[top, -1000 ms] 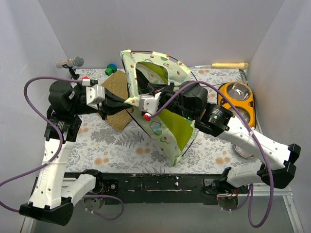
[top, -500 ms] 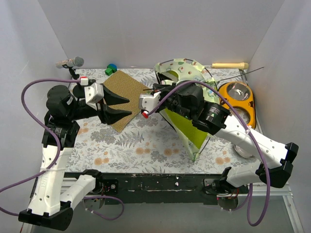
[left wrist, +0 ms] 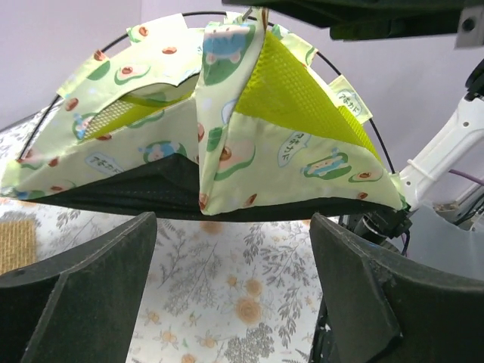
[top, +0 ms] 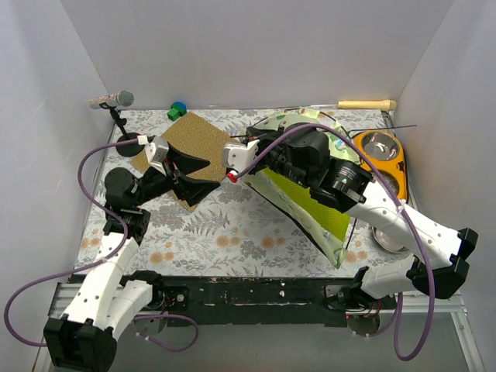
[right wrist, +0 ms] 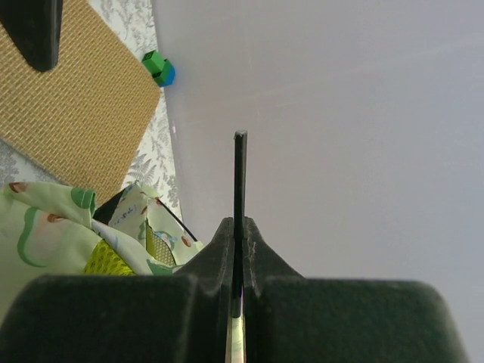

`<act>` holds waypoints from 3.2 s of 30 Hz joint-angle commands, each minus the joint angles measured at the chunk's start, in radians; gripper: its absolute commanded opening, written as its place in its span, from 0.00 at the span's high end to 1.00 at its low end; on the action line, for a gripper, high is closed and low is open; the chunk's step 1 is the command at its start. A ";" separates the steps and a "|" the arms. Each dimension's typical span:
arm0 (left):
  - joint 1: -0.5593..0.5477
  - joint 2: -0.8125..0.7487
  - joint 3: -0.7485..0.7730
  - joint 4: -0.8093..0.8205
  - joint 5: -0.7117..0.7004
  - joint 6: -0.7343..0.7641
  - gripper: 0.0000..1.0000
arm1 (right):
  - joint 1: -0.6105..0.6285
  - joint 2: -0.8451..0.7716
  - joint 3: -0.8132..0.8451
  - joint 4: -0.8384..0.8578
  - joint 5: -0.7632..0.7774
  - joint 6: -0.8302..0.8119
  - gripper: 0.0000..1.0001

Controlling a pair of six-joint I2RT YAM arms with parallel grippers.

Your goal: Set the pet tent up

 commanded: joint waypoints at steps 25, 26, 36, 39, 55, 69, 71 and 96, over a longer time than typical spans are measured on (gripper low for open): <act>-0.148 0.424 -0.039 0.905 -0.156 -0.235 0.24 | -0.001 0.046 0.240 0.017 -0.022 -0.015 0.99; -0.156 0.431 -0.031 0.917 -0.159 -0.239 0.25 | -0.001 0.049 0.246 0.014 -0.024 -0.015 0.99; -0.216 0.424 0.036 0.911 -0.147 -0.161 0.81 | -0.010 0.066 0.266 -0.122 -0.035 -0.005 0.99; -0.222 0.358 0.071 0.737 -0.141 -0.027 0.97 | -0.019 0.071 0.270 -0.196 -0.039 0.026 0.99; -0.225 0.241 0.200 0.236 -0.081 0.317 1.00 | -0.061 0.038 0.241 -0.306 -0.196 -0.007 0.99; -0.225 0.169 0.236 0.067 -0.045 0.349 1.00 | -0.059 0.048 0.188 -0.368 -0.110 -0.081 0.99; -0.225 0.169 0.245 0.043 -0.042 0.360 1.00 | -0.061 0.045 0.186 -0.371 -0.120 -0.089 0.99; -0.225 0.077 0.191 0.016 0.007 0.642 1.00 | -0.064 0.074 0.182 -0.369 -0.045 -0.109 0.99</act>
